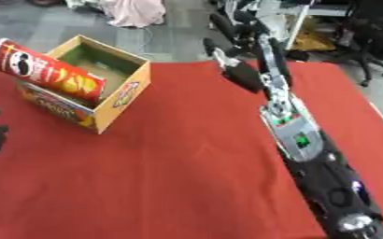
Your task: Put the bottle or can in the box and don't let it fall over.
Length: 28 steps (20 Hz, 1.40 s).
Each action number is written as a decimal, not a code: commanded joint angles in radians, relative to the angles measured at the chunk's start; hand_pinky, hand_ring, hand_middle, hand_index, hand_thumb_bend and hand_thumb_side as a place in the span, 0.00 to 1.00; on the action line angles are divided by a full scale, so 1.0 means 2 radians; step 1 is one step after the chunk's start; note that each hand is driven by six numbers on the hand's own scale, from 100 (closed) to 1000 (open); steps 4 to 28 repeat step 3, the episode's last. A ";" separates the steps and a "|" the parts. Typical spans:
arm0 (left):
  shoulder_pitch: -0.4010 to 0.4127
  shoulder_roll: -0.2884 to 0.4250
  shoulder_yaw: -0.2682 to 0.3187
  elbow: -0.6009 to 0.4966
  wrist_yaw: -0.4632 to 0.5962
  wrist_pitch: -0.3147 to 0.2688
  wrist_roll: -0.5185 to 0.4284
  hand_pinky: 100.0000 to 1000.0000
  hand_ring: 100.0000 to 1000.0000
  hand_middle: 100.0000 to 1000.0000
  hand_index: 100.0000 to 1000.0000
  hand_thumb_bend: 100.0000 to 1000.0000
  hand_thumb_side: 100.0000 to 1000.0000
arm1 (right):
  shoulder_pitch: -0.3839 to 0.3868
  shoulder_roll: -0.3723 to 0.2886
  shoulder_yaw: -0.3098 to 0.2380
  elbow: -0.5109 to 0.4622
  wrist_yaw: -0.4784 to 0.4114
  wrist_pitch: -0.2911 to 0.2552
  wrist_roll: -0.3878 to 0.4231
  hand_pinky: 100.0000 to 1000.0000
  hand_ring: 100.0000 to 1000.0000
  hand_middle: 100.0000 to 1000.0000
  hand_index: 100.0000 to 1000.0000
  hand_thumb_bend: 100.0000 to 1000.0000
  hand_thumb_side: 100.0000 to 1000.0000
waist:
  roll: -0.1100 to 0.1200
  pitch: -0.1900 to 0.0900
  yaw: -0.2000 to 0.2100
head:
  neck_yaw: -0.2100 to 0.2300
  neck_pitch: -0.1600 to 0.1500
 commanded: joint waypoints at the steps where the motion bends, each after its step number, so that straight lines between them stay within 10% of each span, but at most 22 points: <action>1: 0.001 0.008 0.004 -0.004 -0.003 0.000 0.004 0.77 0.76 0.87 0.91 0.54 0.78 | 0.032 0.011 -0.016 -0.037 0.029 -0.009 0.002 0.77 0.87 0.85 0.93 0.36 0.46 | 0.006 -0.009 -0.007 | 0.019 0.012; 28: 0.004 0.008 0.006 -0.004 -0.004 0.000 0.006 0.77 0.76 0.87 0.91 0.54 0.78 | 0.056 0.028 -0.019 -0.043 0.040 -0.012 -0.001 0.77 0.88 0.85 0.93 0.36 0.46 | 0.009 -0.009 -0.013 | 0.026 0.019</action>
